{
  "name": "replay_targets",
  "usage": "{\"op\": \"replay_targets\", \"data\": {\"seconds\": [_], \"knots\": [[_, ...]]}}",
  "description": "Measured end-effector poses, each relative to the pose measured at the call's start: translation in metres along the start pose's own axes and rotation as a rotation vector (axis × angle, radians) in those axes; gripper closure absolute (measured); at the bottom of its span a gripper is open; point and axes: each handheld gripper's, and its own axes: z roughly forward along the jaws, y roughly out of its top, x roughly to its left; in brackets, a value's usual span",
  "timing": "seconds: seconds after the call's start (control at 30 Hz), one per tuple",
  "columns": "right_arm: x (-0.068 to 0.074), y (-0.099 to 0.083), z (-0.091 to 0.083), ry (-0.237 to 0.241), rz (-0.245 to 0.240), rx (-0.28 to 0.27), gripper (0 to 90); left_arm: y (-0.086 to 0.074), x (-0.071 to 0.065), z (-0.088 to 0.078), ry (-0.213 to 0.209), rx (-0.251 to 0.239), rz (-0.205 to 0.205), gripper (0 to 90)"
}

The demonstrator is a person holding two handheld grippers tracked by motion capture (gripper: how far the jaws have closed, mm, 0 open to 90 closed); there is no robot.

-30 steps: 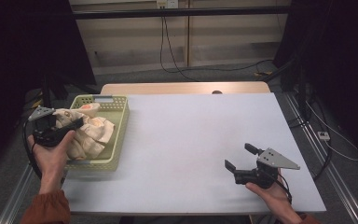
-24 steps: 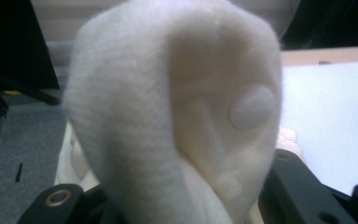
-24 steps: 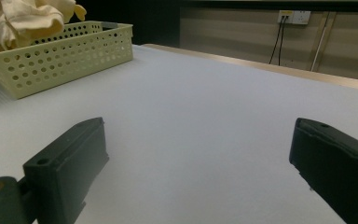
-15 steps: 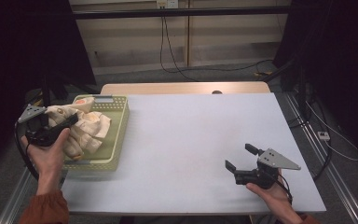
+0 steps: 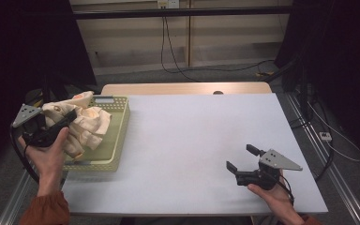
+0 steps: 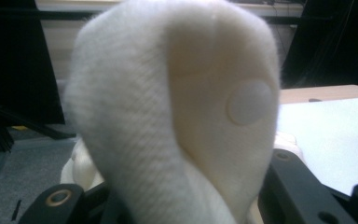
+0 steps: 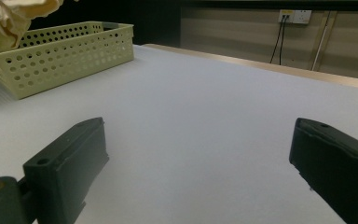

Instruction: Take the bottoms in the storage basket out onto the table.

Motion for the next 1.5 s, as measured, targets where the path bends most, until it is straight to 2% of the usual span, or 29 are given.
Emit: {"op": "replay_targets", "data": {"seconds": [0.4,0.5,0.63,0.93,1.13,1.5], "knots": [[0.000,0.000,0.000,0.003,0.001,0.003,3.9,0.007,-0.008,-0.012,0.009,-0.086,0.021,67.4],[0.000,0.000,0.000,0.003,0.000,0.003,3.9,0.009,-0.009,-0.014,-0.001,-0.094,0.019,67.4],[0.000,0.000,0.000,0.004,0.000,0.001,3.9,0.010,-0.012,-0.017,-0.025,-0.137,0.013,67.3],[0.000,0.000,0.000,0.006,0.000,0.001,3.9,0.015,-0.021,-0.022,-0.063,-0.177,0.013,67.3],[0.001,0.000,0.000,0.007,-0.001,0.001,3.9,0.017,-0.024,-0.023,-0.106,-0.198,-0.013,67.1],[0.001,0.000,-0.001,0.010,-0.002,0.001,3.9,0.025,-0.044,-0.024,-0.154,-0.207,0.026,67.0]]}}
